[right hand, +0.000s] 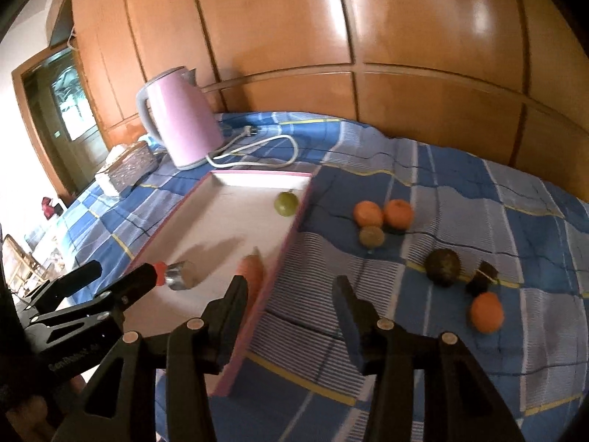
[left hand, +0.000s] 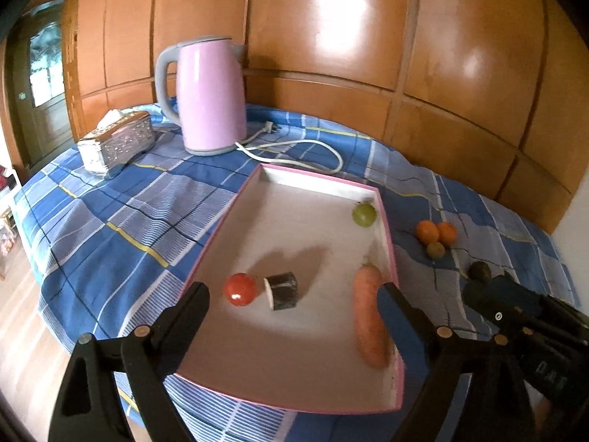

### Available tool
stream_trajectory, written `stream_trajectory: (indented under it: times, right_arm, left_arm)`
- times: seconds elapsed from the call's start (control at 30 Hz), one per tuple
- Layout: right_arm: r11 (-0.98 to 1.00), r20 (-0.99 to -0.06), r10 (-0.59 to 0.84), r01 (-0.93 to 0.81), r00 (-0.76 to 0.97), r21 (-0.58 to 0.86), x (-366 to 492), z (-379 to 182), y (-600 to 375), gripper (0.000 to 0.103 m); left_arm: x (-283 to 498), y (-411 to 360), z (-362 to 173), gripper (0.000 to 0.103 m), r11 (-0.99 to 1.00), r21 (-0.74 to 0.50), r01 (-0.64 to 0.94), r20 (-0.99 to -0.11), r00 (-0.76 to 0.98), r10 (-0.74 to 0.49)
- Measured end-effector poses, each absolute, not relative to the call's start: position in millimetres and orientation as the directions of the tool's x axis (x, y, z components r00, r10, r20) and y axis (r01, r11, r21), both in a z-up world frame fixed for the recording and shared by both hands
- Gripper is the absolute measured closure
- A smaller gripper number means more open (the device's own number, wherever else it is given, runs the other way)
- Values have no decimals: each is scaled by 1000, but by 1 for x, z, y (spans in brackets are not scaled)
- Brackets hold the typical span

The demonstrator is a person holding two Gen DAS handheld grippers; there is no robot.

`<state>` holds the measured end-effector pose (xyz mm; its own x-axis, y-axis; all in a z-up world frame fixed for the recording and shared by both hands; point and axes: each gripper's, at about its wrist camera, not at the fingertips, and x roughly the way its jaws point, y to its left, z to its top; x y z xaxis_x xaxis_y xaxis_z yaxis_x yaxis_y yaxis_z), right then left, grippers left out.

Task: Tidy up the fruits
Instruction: 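Withdraw both grippers from the tray toward the remaining fruits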

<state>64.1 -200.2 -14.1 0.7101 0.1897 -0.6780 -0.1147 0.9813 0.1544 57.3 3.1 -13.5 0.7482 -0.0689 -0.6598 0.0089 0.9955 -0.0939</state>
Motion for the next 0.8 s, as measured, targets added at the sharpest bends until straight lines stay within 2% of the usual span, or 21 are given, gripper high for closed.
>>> stream_trajectory:
  times: [0.5,0.8]
  right_arm:
    - [978,-702,27,126,712,166,40,-32,-284,55]
    - [969,-705,-24,191,709,159,34,-35,-312,55]
  left_arm:
    - [54,-42,-15,10,979,-116,168,-666,718,-202]
    - [62,-78,-15,12,960,-99,261,-672,694,-258]
